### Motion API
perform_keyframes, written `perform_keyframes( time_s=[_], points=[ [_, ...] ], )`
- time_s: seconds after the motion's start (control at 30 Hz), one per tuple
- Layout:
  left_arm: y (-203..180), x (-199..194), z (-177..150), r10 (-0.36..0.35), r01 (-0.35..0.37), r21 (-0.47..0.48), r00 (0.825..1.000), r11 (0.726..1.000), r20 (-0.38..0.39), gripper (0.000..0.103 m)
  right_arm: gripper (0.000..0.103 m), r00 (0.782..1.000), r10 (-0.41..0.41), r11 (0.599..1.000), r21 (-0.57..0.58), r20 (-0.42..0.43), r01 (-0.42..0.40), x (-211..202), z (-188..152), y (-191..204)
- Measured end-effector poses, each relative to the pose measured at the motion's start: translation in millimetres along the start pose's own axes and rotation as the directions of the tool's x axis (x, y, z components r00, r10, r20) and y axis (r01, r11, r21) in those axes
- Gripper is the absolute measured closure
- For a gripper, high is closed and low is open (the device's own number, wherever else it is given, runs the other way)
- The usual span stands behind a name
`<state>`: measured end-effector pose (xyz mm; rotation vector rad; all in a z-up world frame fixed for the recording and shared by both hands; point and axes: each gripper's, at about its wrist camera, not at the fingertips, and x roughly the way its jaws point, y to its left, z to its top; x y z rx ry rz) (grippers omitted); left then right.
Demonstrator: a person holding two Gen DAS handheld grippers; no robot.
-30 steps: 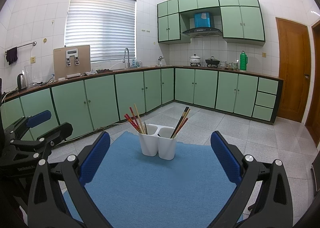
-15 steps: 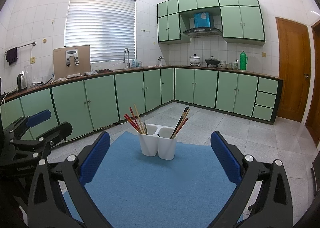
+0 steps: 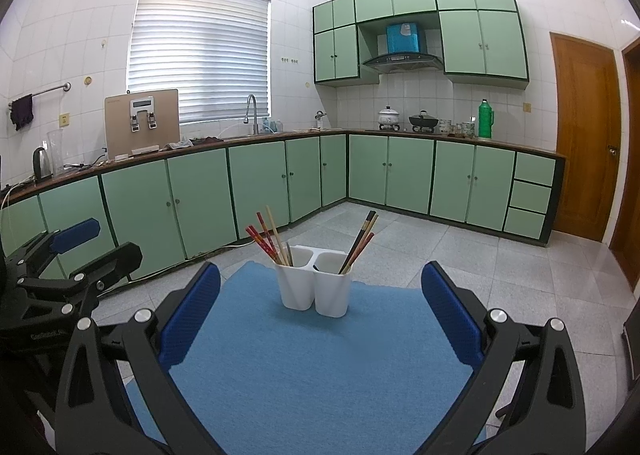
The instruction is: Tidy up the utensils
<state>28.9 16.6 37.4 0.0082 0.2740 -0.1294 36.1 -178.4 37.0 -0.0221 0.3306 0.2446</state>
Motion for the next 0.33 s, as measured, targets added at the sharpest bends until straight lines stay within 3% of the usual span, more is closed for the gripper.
perform_keyframes(
  time_s=[0.33],
  points=[
    [0.7,2.6,0.5,0.001,-0.001,0.002,1.000,1.000,-0.005,0.006,0.005,1.000,-0.003,1.000,0.003,-0.004,0.003,0.6,-2.0,-2.1]
  ],
)
